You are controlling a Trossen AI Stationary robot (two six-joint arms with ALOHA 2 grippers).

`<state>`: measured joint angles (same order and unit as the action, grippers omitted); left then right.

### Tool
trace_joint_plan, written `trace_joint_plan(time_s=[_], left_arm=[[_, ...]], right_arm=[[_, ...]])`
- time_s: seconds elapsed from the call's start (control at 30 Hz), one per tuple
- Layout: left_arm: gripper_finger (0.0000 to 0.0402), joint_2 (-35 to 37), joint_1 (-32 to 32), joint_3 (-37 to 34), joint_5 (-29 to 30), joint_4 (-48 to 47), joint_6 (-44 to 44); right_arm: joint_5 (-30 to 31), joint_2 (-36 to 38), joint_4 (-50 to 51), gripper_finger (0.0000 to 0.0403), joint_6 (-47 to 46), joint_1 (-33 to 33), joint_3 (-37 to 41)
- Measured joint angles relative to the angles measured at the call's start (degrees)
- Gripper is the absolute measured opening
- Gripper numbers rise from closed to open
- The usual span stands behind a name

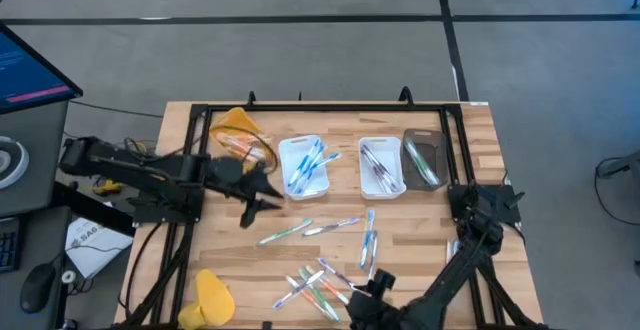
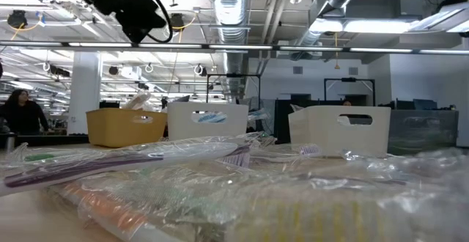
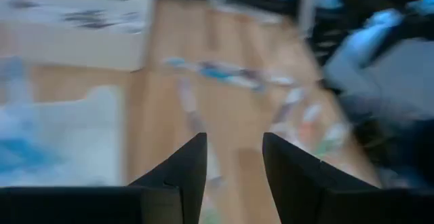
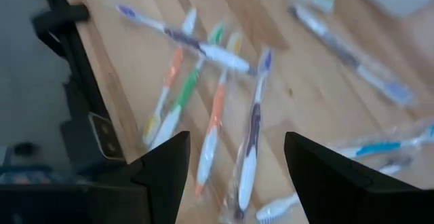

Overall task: Pick & Place Toothbrushes
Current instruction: Put the middle orange toothbrush into the orange bin

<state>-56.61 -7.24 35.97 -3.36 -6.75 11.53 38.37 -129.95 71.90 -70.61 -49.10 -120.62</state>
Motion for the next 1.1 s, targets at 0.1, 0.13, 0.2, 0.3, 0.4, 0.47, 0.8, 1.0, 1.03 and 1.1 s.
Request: trace_joint_plan(time_s=[0.1, 0.13, 0.2, 0.3, 0.4, 0.47, 0.8, 1.0, 1.03, 1.1], left_arm=[[0.0136, 0.01, -5.93, -5.08, 0.02, 9.65, 1.23], [0.0136, -0.01, -7.91, -6.82, 0.04, 12.71, 1.25], [0.0136, -0.01, -11.42, -9.75, 0.02, 19.14, 1.37], [0.0136, -0.01, -15.35, -12.41, -0.04, 27.69, 0.17], [0.0136, 0.01, -17.24, -12.66, 0.04, 32.95, -0.56], [0.0136, 0.01, -17.70, -12.66, 0.07, 34.92, -0.59], [0.0136, 0.01, -17.80, -12.66, 0.24, 35.61, -0.54], [0.0136, 0.01, -17.79, -12.66, 1.77, 35.75, -0.44], [0.0136, -0.01, -17.78, -12.66, 2.26, 35.91, -0.24], [0.0136, -0.01, -17.78, -12.66, 3.19, 36.84, 0.43]], right_arm=[[-5.64, 0.00, 0.33, 0.0234, 0.11, 1.84, 0.00], [-6.85, 0.00, 0.31, 0.0234, 0.11, 2.38, 0.00], [-8.71, 0.00, 0.26, 0.0234, 1.55, 3.53, 0.00], [-12.88, 0.00, -1.13, 0.0234, 6.51, 5.53, 0.00], [-14.61, 0.00, -3.52, 0.0234, 12.46, 7.59, 0.00], [-15.88, 0.00, -4.98, 0.0234, 17.31, 8.90, 0.00], [-19.11, -0.52, -5.34, 0.0234, 22.12, 11.00, -0.02], [-19.11, -0.59, -6.40, 0.0234, 21.37, 8.84, -0.02], [-19.08, -0.59, -6.38, 0.0234, 21.13, 8.50, -0.02], [-19.08, -0.59, -6.39, 0.0234, 21.08, 7.78, -0.02]])
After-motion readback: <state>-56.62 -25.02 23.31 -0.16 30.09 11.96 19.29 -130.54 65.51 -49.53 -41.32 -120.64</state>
